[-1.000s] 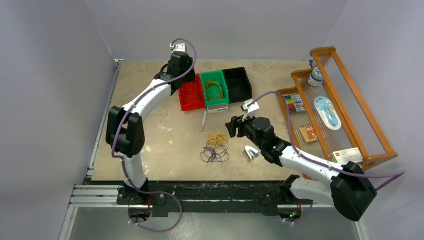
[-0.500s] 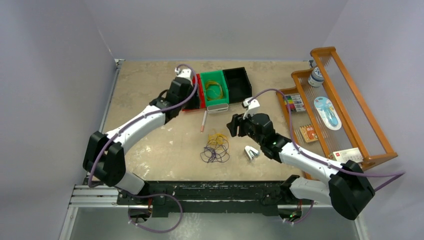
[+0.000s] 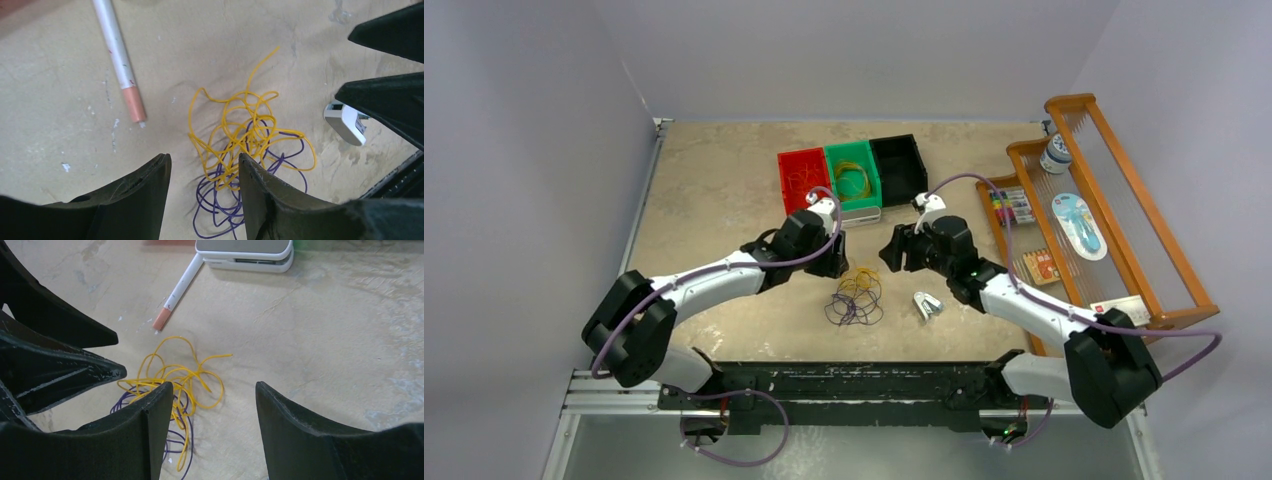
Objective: Untangle the cables
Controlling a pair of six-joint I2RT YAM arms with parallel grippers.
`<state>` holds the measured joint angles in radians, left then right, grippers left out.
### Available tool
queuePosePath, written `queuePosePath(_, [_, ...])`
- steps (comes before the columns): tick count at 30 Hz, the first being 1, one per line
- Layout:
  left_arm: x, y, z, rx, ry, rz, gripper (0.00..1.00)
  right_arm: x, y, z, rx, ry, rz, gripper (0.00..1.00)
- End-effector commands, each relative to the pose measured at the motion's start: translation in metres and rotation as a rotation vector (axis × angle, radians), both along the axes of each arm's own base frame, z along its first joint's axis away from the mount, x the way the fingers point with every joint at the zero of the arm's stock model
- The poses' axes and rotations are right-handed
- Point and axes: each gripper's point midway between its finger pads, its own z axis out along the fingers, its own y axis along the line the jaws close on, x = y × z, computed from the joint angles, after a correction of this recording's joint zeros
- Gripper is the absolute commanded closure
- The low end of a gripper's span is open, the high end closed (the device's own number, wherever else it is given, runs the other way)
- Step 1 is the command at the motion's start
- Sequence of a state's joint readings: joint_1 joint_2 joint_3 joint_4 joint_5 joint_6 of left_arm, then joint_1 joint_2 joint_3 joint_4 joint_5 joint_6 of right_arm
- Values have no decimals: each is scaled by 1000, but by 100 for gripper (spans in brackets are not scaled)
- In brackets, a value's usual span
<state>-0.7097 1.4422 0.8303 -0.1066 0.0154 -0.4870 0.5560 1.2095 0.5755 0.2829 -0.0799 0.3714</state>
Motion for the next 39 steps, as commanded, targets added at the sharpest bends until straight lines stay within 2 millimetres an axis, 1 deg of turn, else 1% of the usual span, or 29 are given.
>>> queuePosePath(1, [2, -24, 21, -104, -79, -71, 49, 8, 18, 24, 73, -36, 46, 36])
queuePosePath(7, [-2, -27, 13, -110, -72, -85, 54, 7, 22, 19, 62, -23, 70, 36])
queuePosePath(13, [-7, -29, 1, -90, -44, -101, 62, 6, 24, 14, 54, -13, 90, 36])
queuePosePath(18, [-16, -33, -4, -86, -21, -127, 63, 6, 25, 10, 47, -8, 100, 36])
queuePosePath(22, [-21, -32, -7, -73, -10, -125, 66, 6, 26, 7, 48, -8, 103, 36])
queuePosePath(24, [-22, -29, -5, -69, -15, -116, 65, 7, 26, 7, 49, -10, 103, 36])
queuePosePath(30, [-19, -21, 8, -63, -49, -82, 56, 10, 28, 8, 47, -20, 110, 36])
queuePosePath(33, [-21, -19, 9, -61, -45, -79, 54, 11, 29, 7, 45, -21, 112, 36])
queuePosePath(39, [-27, -22, 9, -78, -33, -101, 53, 11, 30, 7, 48, -22, 112, 36])
